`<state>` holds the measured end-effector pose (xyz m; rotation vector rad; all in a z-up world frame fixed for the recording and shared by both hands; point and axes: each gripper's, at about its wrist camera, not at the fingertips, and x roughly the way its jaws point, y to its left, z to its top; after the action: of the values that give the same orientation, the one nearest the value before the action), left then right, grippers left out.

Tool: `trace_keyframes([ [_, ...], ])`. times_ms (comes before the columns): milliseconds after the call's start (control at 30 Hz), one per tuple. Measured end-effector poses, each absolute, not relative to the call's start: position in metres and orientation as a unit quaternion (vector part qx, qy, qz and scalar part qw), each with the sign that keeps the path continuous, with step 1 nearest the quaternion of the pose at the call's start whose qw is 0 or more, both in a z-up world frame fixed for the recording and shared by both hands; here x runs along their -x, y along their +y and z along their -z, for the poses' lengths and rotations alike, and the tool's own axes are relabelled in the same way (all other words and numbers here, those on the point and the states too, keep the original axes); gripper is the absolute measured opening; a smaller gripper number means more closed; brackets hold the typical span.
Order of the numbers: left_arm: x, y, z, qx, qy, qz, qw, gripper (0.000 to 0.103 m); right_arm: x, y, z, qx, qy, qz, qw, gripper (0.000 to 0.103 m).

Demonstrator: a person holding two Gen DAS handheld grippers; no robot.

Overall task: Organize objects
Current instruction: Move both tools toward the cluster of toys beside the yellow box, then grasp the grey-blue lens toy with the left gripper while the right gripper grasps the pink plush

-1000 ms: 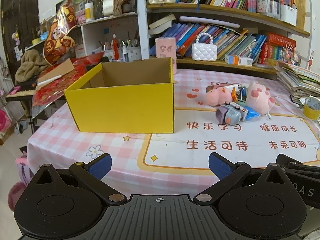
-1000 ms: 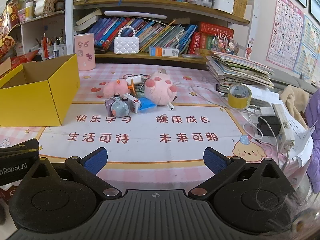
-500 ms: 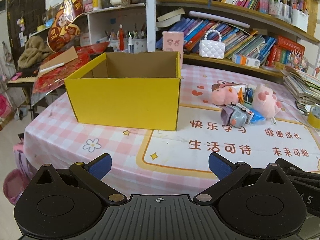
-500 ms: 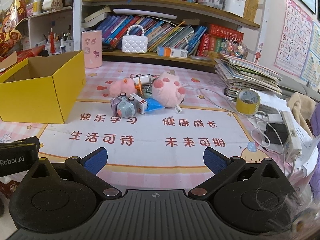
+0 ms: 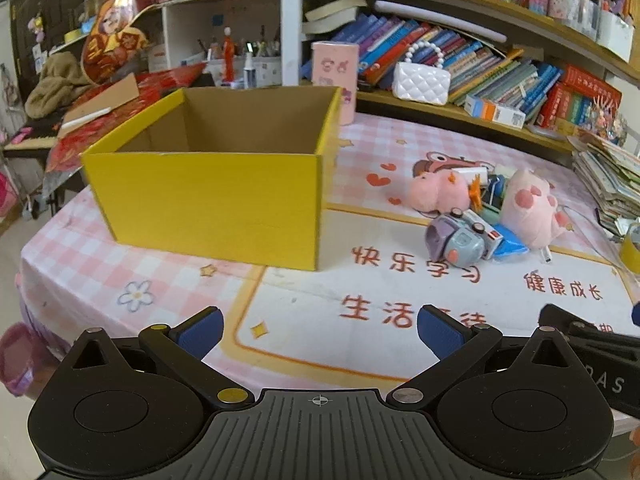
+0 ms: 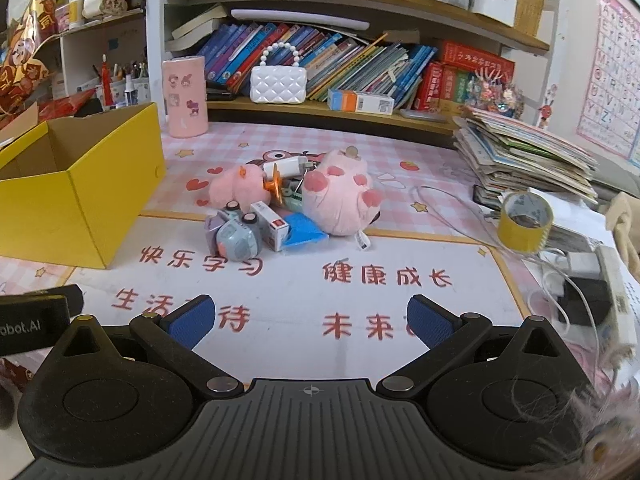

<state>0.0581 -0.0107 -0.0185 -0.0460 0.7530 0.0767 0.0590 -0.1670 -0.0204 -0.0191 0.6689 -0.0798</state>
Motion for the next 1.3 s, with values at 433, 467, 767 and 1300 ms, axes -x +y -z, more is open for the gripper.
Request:
trace_keyframes([
  [433, -0.105, -0.06, 0.021, 0.024, 0.372, -0.026, 0.927, 0.102, -0.13, -0.23, 0.018, -0.048, 0.329, -0.016, 0.943, 0.092],
  [467, -0.11, -0.064, 0.022, 0.026, 0.372, -0.023, 0.928, 0.102, -0.139, -0.234, 0.017, -0.053, 0.327, -0.019, 0.943, 0.091],
  [767, -0.157, -0.097, 0.034, 0.023, 0.373, 0.005, 0.927, 0.092, -0.215, -0.252, 0.016, -0.065, 0.34, -0.062, 0.936, 0.09],
  [1300, -0.202, -0.106, 0.07, 0.069, 0.426, 0.015, 0.902, 0.05, -0.265, -0.26, 0.042, -0.071, 0.396, -0.089, 0.911, 0.069],
])
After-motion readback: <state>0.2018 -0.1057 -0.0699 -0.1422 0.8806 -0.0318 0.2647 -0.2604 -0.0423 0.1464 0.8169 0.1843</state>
